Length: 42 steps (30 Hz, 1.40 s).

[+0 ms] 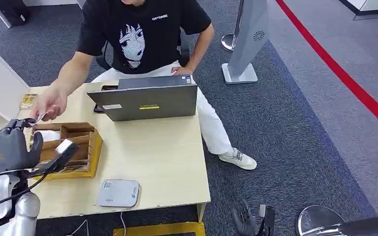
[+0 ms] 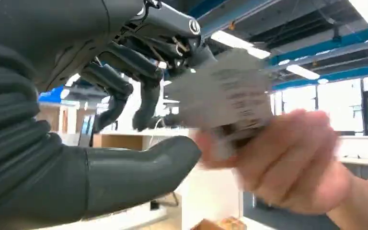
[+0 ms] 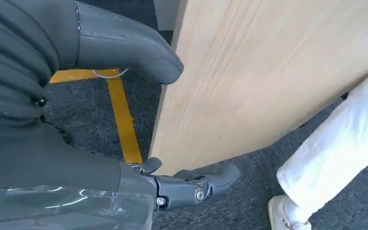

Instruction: Pass the card to the sensor for recognition and then transmit it.

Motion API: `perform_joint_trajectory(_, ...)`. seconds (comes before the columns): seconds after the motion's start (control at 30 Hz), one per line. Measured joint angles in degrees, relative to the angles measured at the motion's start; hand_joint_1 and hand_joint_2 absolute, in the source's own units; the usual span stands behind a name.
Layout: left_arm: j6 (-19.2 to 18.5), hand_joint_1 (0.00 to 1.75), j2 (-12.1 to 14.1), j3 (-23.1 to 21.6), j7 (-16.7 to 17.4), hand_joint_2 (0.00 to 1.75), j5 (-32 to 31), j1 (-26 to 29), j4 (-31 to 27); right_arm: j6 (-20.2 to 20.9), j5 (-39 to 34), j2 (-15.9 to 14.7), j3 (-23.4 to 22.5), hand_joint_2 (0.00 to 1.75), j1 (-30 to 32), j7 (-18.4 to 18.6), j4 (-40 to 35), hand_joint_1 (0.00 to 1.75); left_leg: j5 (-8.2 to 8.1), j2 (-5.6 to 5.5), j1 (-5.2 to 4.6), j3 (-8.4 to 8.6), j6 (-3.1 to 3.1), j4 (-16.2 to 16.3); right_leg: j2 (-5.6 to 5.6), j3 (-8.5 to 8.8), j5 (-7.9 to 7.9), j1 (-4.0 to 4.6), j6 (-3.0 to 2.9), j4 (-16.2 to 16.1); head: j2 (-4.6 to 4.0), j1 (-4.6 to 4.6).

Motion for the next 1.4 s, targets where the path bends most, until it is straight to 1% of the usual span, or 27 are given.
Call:
perform_joint_trajectory(0.07, -3.9, 0.0, -0.5, 1.3, -0.8, 1.75, 5.0, 0.5, -0.2, 0.0, -0.6, 0.0, -0.1, 1.75, 0.1, -0.1, 0.0, 0.0, 0.0, -0.03, 0.0, 0.0, 0.0, 0.0, -0.04, 0.0, 0.0, 0.0, 0.0, 0.0, 0.0, 0.0)
perform_joint_trajectory(0.13, -6.2, 0.0, -0.9, 2.4, -1.5, 1.75, 8.0, 1.1, -0.2, 0.1, -1.0, 0.0, -0.2, 1.75, 0.1, -0.1, 0.0, 0.0, 0.02, -0.02, 0.01, 0.01, -0.01, 0.0, -0.03, 0.0, 0.02, 0.0, -0.01, 0.0, 0.0, 0.0)
perform_joint_trajectory(0.27, -7.2, 0.0, -1.4, 3.8, -1.8, 1.75, 9.0, 1.6, -0.2, 0.2, -1.2, 0.0, -0.2, 1.75, 0.3, -0.1, 0.0, 0.0, 0.08, -0.04, 0.02, 0.01, -0.03, 0.0, -0.04, 0.02, 0.04, 0.0, -0.01, 0.0, 0.0, 0.0)
perform_joint_trajectory(0.5, -7.5, 0.0, -1.8, 4.8, -1.8, 1.75, 9.3, 1.8, -0.2, 0.2, -1.2, 0.0, -0.2, 1.75, 0.4, -0.1, 0.0, 0.0, 0.1, -0.04, 0.02, 0.01, -0.02, 0.0, -0.05, 0.03, 0.05, 0.0, -0.01, 0.0, 0.0, 0.0)
perform_joint_trajectory(0.6, -10.6, 0.0, -1.9, 4.9, -3.9, 1.75, 14.1, 2.4, -0.3, 0.2, -1.5, 0.0, -0.2, 1.75, 0.4, -0.2, 0.0, 0.0, 0.09, -0.03, 0.01, 0.01, -0.01, 0.0, -0.03, 0.04, 0.05, 0.0, -0.01, 0.0, 0.0, 0.0)
perform_joint_trajectory(0.63, -11.5, 0.0, -1.9, 4.9, -4.9, 0.0, 16.4, 3.0, -0.5, 0.2, -1.6, 0.0, -0.2, 1.75, 0.4, -0.3, 0.0, 0.0, 0.09, -0.02, 0.01, 0.01, -0.01, 0.0, -0.03, 0.03, 0.05, 0.0, -0.01, 0.0, 0.0, -0.02)
perform_joint_trajectory(0.67, -12.2, 0.0, -1.9, 4.9, -5.7, 0.0, 18.2, 3.6, -0.7, 0.2, -1.7, 0.0, -0.2, 1.75, 0.4, -0.3, 0.0, 0.0, 0.09, -0.02, 0.01, 0.01, -0.01, 0.0, -0.02, 0.03, 0.04, 0.0, -0.01, 0.0, 0.0, 0.02)
perform_joint_trajectory(0.7, -12.9, 0.0, -1.9, 4.9, -6.6, 1.75, 20.2, 4.4, -1.0, 0.2, -1.7, -0.1, -0.3, 1.75, 0.5, -0.3, 0.0, 0.0, 0.09, -0.03, 0.01, 0.01, -0.01, 0.0, -0.03, 0.03, 0.04, 0.0, -0.01, 0.0, 0.0, 0.0)
perform_joint_trajectory(0.8, -16.5, 0.0, -1.8, 4.9, -8.7, 1.75, 26.9, 6.4, -2.1, 0.2, -2.0, -0.2, -0.3, 1.75, 0.5, -0.3, 0.0, 0.0, 0.09, -0.04, 0.01, 0.0, -0.01, 0.0, -0.04, 0.03, 0.03, 0.0, -0.01, 0.0, 0.0, 0.0)
perform_joint_trajectory(0.87, -17.1, 0.0, -1.7, 4.9, -9.9, 1.75, 29.0, 7.6, -2.9, 0.2, -2.2, -0.3, -0.3, 1.75, 0.5, -0.4, 0.0, 0.0, 0.08, -0.03, 0.02, 0.01, -0.02, 0.0, -0.03, 0.03, 0.03, 0.0, -0.01, 0.0, 0.0, 0.0)
perform_joint_trajectory(0.9, -16.6, 0.0, -1.6, 4.9, -10.3, 1.75, 28.5, 8.2, -3.4, 0.2, -2.2, -0.3, -0.4, 1.75, 0.5, -0.5, 0.0, 0.0, 0.08, -0.03, 0.02, 0.01, -0.02, 0.0, -0.03, 0.03, 0.03, 0.0, -0.01, 0.0, 0.0, -0.02)
perform_joint_trajectory(0.93, -14.9, 0.0, -1.0, 4.6, -10.5, 1.75, 25.8, 8.9, -3.8, 0.2, -2.2, -0.4, -0.4, 1.75, 0.5, -0.6, 0.0, 0.0, 0.08, -0.03, 0.02, 0.02, -0.02, 0.0, -0.03, 0.02, 0.03, 0.0, -0.01, 0.0, 0.0, 0.04)
perform_joint_trajectory(0.97, -12.0, 0.0, 0.2, 3.3, -10.5, 1.75, 20.8, 9.8, -4.0, 0.2, -2.2, -0.4, -0.4, 1.75, 0.5, -0.7, 0.0, 0.0, 0.08, 0.01, 0.03, 0.05, -0.02, 0.0, 0.01, 0.0, 0.03, 0.0, -0.01, 0.0, 0.0, 0.09)
perform_joint_trajectory(1.0, -9.2, 0.0, 1.6, 1.3, -10.1, 1.75, 14.5, 10.5, -4.0, 0.2, -2.2, -0.4, -0.4, 1.75, 0.5, -0.8, 0.0, 0.0, 0.08, 0.0, 0.02, 0.05, -0.03, 0.0, 0.0, 0.0, 0.03, -0.01, -0.01, 0.0, 0.0, 0.04)
perform_joint_trajectory(1.03, -7.4, 0.0, 2.4, 0.0, -9.8, 1.75, 9.7, 11.1, -4.0, 0.2, -2.2, -0.4, -0.4, 1.75, 0.5, -0.8, 0.0, 0.0, 0.08, -0.03, 0.02, 0.04, -0.03, 0.0, -0.03, 0.01, 0.03, -0.01, -0.01, 0.0, 0.0, -0.02)
perform_joint_trajectory(1.07, -6.3, 0.0, 3.4, -1.4, -9.8, 1.75, 6.8, 11.8, -4.0, 0.2, -2.2, -0.5, -0.4, 1.75, 0.5, -0.8, 0.0, 0.0, 0.08, -0.04, 0.02, 0.04, -0.03, 0.0, -0.05, 0.01, 0.03, -0.01, -0.01, 0.0, 0.0, -0.02)
perform_joint_trajectory(1.17, -5.6, 0.0, 4.6, -3.9, -9.5, 1.75, 6.4, 13.0, -4.0, 0.2, -2.2, -0.5, -0.4, 1.75, 0.5, -0.8, 0.0, 0.0, 0.08, -0.01, 0.05, 0.04, -0.03, 0.0, -0.03, 0.02, 0.04, 0.0, -0.02, 0.0, 0.0, 0.02)
perform_joint_trajectory(1.4, -5.4, 0.0, 6.7, -6.2, -9.4, 1.75, 5.7, 13.4, -4.0, 0.2, -2.2, -0.5, -0.4, 1.75, 0.5, -0.8, 0.0, 0.0, 0.09, -0.04, 0.03, 0.05, -0.03, 0.0, -0.04, 0.03, 0.04, 0.0, -0.01, 0.0, 0.0, 0.04)
